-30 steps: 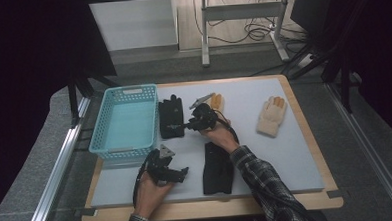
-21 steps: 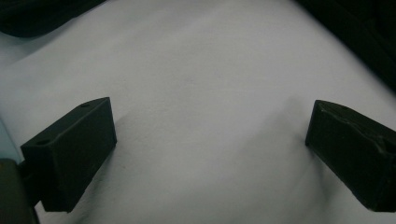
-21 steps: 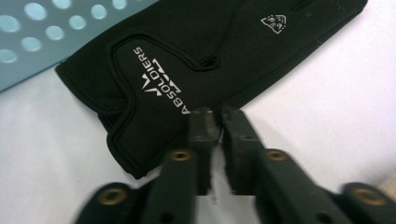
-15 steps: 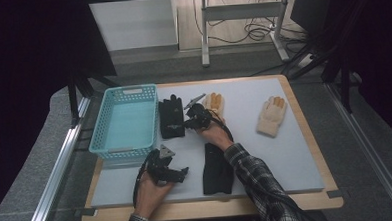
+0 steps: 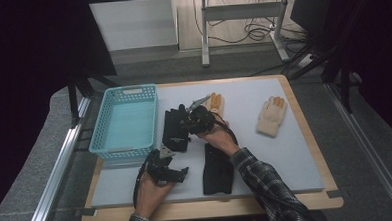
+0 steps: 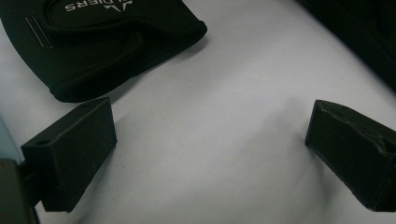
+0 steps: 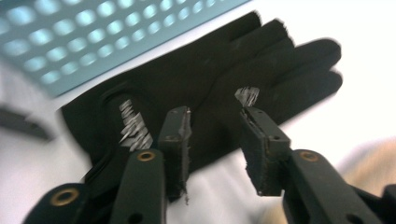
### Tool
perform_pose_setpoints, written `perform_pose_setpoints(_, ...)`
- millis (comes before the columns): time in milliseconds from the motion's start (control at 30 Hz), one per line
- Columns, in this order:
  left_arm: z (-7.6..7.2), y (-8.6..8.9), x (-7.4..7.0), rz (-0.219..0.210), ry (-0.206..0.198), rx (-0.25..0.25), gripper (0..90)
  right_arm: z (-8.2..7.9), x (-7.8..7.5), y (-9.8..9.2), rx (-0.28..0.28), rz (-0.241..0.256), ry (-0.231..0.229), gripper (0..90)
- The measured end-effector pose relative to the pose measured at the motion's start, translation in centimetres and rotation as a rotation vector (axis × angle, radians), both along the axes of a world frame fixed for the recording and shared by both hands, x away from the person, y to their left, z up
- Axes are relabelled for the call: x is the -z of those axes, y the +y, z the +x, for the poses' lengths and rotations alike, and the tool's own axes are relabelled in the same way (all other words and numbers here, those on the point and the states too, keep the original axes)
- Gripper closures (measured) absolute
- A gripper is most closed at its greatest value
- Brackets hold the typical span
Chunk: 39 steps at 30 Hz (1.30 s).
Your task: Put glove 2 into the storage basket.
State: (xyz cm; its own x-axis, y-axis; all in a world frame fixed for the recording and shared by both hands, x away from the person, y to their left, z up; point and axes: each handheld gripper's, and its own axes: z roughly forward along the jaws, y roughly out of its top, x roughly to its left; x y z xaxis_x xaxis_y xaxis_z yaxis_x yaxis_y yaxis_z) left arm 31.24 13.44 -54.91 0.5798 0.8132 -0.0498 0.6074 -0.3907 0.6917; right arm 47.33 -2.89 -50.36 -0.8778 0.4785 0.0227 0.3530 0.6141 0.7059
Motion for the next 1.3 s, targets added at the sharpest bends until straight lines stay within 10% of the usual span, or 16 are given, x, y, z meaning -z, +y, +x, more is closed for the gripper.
perform_pose_setpoints(300,0.0,0.0,0.0,-0.002,-0.001,-0.001,2.2,2.1,1.8,3.3,0.032,-0.016,-0.034,45.7)
perform_pose_setpoints(533,0.0,0.0,0.0,0.001,-0.001,-0.001,2.2,2.8,2.9,4.0,0.049,0.013,0.05,73.9)
perform_pose_setpoints(700,0.0,0.0,0.0,0.001,-0.002,-0.001,2.2,2.3,2.5,4.3,0.063,-0.011,0.031,87.0)
perform_pose_setpoints(1300,0.0,0.0,0.0,0.008,0.0,0.002,2.2,0.6,-1.9,1.4,0.076,0.111,0.038,87.9)
